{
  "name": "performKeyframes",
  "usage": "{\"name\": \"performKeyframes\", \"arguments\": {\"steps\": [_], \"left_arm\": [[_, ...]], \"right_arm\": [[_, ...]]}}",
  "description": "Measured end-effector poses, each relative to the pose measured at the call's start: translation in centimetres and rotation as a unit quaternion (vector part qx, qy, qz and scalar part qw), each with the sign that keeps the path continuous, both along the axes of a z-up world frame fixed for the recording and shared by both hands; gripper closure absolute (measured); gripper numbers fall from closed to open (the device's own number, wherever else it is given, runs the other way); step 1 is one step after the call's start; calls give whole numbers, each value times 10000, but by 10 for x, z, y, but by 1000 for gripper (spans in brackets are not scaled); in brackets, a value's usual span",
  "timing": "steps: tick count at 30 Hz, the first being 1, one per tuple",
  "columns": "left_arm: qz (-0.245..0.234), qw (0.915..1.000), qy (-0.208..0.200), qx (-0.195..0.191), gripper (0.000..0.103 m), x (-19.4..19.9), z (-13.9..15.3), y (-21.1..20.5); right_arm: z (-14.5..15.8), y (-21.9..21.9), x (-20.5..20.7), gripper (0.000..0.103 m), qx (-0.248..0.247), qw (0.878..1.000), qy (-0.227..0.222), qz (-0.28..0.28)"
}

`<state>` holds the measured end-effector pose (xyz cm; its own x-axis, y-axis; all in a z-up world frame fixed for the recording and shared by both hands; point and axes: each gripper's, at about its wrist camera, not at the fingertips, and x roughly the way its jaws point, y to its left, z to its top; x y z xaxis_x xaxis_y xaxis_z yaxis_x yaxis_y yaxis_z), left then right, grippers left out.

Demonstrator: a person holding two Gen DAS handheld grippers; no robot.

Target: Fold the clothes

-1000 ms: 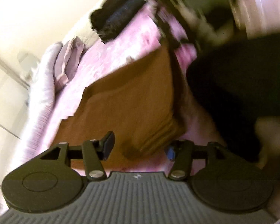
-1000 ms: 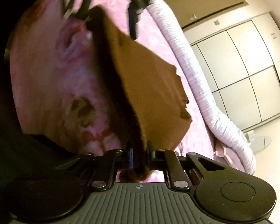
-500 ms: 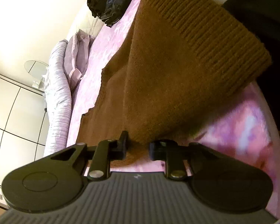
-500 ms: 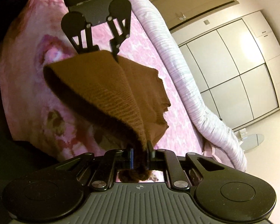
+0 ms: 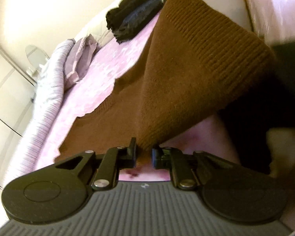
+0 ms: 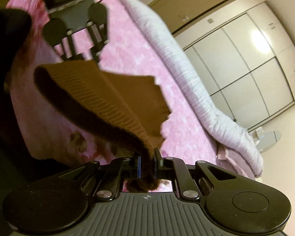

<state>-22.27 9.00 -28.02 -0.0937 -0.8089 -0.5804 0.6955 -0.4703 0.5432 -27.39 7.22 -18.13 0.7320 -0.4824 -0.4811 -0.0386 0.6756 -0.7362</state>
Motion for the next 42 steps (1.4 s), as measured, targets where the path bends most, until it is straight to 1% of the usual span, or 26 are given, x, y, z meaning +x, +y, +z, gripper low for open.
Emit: {"name": "performKeyframes", "arguments": {"steps": [2,3,4,6,8,9,11,15,17,20,21,23,24,26,28,29,31,32,33,34,36,37,38,39,40,42], "left_arm": [[75,9969,752,236,92,11,22,2],[193,9912,1248,408,92,22,34,-2],[299,9852,1613,507,92,34,45,-7],[516,9716,2216,646,92,59,63,-23],[840,9534,2802,739,92,89,76,-42],[1008,9454,3002,768,92,104,80,-55],[1285,9314,3291,878,92,130,81,-82],[1991,8913,3926,1084,92,173,62,-126],[2369,8682,4189,1209,91,191,45,-141],[2752,8442,4382,1397,90,210,17,-151],[2818,8401,4395,1470,90,214,11,-153],[2856,8348,4444,1548,81,222,4,-148],[2883,8284,4537,1571,79,225,0,-147],[2895,8157,4733,1638,75,233,-7,-148],[2929,8072,4836,1695,71,239,-10,-149],[2948,8026,4899,1701,71,241,-12,-149],[2977,7956,5000,1682,70,242,-11,-137],[3005,7910,5061,1670,70,243,-12,-136],[3035,7858,5127,1660,70,244,-14,-136],[3074,7794,5202,1656,70,244,-14,-137],[3164,7697,5294,1649,70,246,-16,-138],[3205,7671,5309,1640,70,246,-16,-138],[3233,7698,5262,1612,70,244,-14,-139],[3240,7769,5168,1564,71,243,-11,-141],[3234,7840,5077,1517,72,241,-7,-142],[3205,7913,4998,1460,72,239,0,-145]], "right_arm": [[21,6,-5,93,3,9999,-132,3],[32,7,-4,93,-30,9998,-191,38],[43,7,-1,93,-125,9996,-218,119],[60,-2,14,93,-334,9988,-227,286],[73,-21,40,93,-436,9980,-219,409],[78,-33,57,93,-450,9978,-199,448],[87,-57,90,93,-479,9973,-159,526],[71,-115,169,93,-453,9971,169,596],[54,-141,208,93,-353,9967,399,604],[20,-172,258,93,45,9958,726,558],[9,-181,271,93,224,9946,850,545],[-15,-197,293,92,456,9916,1110,491],[-24,-203,299,92,510,9907,1182,452],[-33,-218,313,92,751,9896,1179,348],[-30,-233,322,89,1263,9868,1000,184],[-26,-241,325,88,1597,9830,906,31],[-21,-257,333,75,2255,9711,730,-295],[-18,-266,333,72,2589,9626,641,-484],[-14,-276,335,67,2980,9504,482,-745],[-10,-286,336,62,3364,9358,321,-1005],[-4,-311,331,59,4295,8893,-15,-1570],[-1,-323,326,58,4718,8630,-183,-1801],[2,-330,320,58,4983,8452,-353,-1899],[6,-333,312,57,5077,8384,-465,-1927],[11,-333,304,56,5062,8391,-531,-1921],[13,-328,288,52,4995,8437,-572,-1882]]}}
